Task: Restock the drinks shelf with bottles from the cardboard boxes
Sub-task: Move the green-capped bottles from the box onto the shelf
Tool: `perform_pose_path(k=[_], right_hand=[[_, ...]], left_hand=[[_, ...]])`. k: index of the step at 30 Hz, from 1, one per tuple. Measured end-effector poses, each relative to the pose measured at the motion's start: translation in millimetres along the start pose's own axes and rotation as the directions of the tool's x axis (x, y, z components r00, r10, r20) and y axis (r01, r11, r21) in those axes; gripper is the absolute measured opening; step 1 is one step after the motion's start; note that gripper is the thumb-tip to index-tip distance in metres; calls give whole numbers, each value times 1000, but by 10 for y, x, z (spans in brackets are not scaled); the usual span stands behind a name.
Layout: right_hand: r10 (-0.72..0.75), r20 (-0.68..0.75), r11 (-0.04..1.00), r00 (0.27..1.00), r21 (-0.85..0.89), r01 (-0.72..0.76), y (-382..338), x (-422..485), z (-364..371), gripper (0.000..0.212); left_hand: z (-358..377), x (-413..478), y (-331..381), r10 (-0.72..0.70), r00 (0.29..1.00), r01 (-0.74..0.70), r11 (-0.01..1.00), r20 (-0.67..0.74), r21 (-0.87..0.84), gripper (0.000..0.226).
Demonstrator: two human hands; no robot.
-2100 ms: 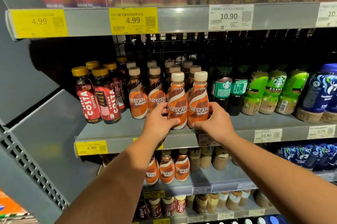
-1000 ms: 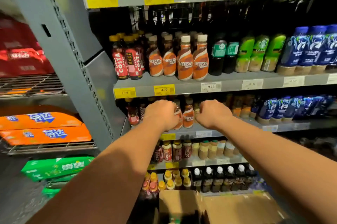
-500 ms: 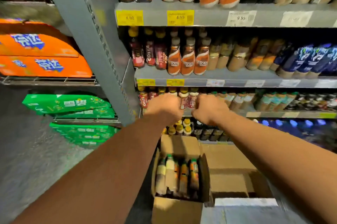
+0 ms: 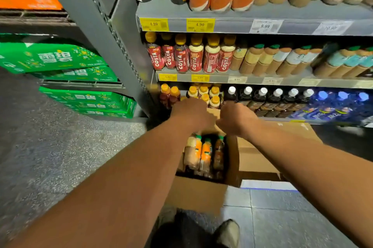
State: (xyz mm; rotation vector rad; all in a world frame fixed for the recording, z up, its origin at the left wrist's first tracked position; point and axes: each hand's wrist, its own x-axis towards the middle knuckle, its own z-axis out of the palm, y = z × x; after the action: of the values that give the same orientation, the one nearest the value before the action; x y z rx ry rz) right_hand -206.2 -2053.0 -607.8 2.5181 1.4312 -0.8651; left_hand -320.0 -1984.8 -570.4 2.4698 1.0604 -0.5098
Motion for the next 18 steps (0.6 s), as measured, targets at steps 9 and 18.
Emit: perform_pose_path(k=[9,18], right_hand=[[173,135,963,976,183,-196,141,570,988,33],[209,202,909,957,321,-267,77,1048,2355,32]], left_hand=[[1082,722,-371,-8,999,11,998,43,-60,26],[2630,1115,-816,-196,977,206,966,81,-155,20]])
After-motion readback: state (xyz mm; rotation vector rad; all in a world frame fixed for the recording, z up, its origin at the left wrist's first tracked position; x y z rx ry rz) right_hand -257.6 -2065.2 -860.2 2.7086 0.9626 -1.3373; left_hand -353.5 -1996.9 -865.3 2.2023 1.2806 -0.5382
